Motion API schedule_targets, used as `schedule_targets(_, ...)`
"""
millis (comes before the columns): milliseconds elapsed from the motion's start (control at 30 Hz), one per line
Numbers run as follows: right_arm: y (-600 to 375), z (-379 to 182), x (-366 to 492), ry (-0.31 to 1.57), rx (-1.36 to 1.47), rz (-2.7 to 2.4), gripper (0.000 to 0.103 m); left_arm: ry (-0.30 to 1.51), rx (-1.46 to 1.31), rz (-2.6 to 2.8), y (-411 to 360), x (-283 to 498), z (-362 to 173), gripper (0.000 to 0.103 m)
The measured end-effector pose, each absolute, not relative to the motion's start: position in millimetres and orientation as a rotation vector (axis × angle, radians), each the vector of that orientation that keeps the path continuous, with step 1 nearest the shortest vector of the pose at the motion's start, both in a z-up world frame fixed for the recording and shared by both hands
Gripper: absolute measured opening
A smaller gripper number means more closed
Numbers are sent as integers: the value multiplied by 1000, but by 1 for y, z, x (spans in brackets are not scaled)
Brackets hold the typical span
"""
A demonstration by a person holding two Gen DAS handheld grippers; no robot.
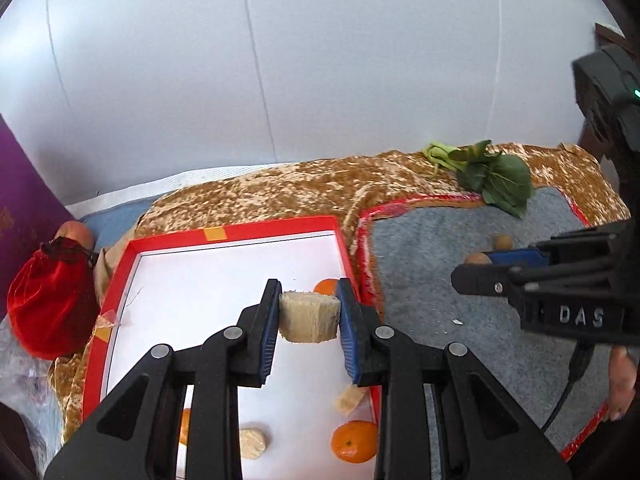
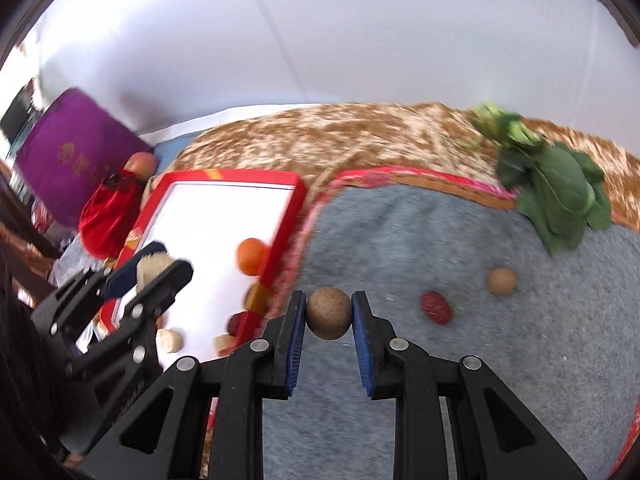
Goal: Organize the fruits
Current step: 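Carry the pale chunk and longan over the white tray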
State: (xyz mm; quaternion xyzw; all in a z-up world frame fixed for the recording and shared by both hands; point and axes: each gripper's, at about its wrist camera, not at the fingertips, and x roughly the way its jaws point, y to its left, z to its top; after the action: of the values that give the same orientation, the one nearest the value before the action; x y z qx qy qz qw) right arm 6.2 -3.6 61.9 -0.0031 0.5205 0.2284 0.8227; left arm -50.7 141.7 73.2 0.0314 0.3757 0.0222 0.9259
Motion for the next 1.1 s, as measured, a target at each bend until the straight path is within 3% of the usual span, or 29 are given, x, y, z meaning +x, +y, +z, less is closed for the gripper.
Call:
schedule_targets(467,75,83,-50,853,-257,514,23,762,9,158,189,-64,76,25)
schedule_targets(1100,114,67,-67,843,-350,540,23,837,-31,221,212,-67,62,25)
